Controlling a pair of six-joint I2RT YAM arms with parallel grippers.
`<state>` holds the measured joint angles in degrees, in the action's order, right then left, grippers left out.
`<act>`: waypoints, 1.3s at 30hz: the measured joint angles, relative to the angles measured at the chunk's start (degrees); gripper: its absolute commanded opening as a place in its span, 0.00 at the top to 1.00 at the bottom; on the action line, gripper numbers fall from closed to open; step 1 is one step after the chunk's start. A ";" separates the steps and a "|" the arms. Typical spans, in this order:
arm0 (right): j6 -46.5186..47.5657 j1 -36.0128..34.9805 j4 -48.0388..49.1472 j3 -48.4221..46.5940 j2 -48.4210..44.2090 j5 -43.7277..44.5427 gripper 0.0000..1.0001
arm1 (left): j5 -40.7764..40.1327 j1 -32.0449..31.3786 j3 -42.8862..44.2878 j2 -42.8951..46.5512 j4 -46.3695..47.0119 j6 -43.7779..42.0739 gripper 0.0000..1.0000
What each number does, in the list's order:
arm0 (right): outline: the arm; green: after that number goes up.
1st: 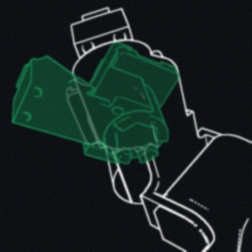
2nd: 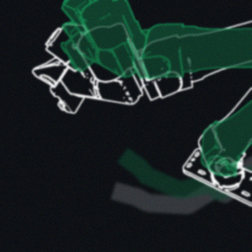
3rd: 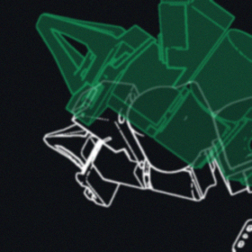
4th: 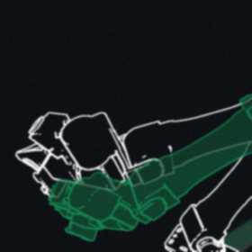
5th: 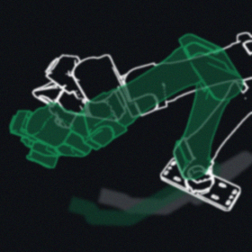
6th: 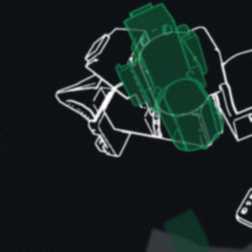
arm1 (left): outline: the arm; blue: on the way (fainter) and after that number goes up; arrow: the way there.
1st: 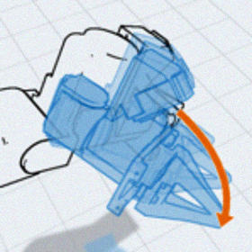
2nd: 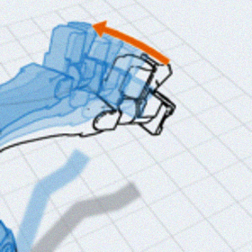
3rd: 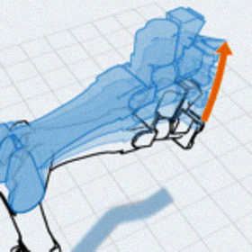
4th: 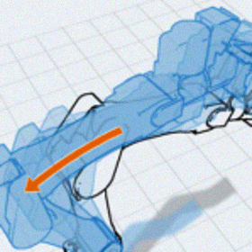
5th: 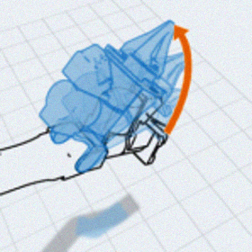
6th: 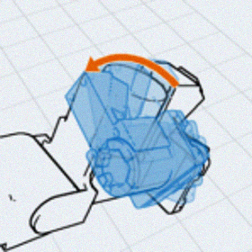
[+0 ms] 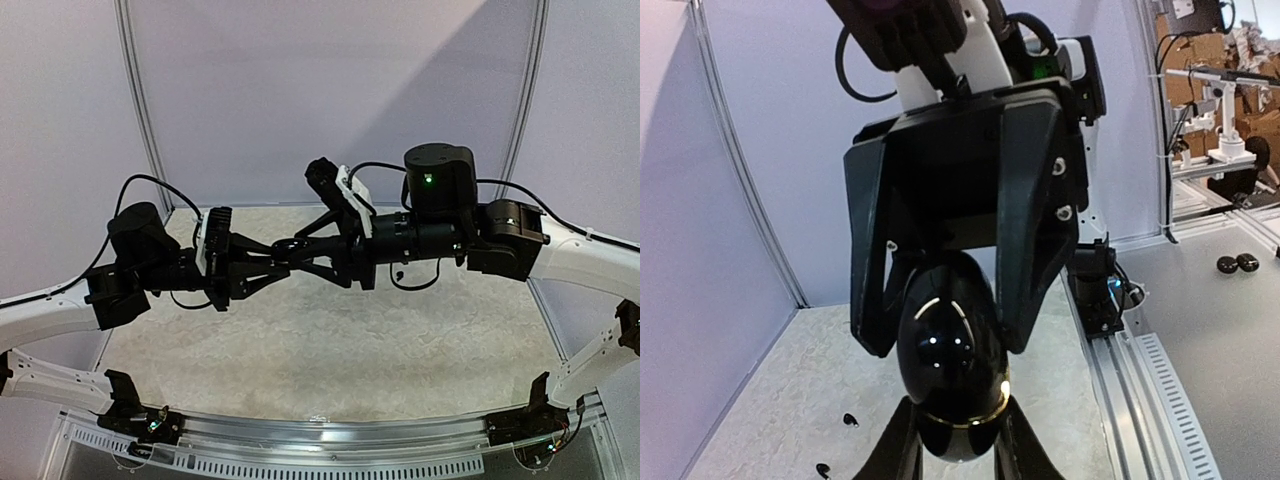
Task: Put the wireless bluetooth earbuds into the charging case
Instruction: Open the charging case.
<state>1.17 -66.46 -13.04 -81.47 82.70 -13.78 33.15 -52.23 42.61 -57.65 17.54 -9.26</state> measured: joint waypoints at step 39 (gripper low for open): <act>-8.52 2.80 -0.37 0.20 1.97 1.01 0.32 | 1.81 -0.11 -4.37 -1.31 5.25 13.88 1.00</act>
<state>-7.35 -63.66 -13.41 -81.28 84.66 -12.78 34.96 -52.34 38.24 -58.96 22.79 4.62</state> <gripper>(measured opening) 0.652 0.192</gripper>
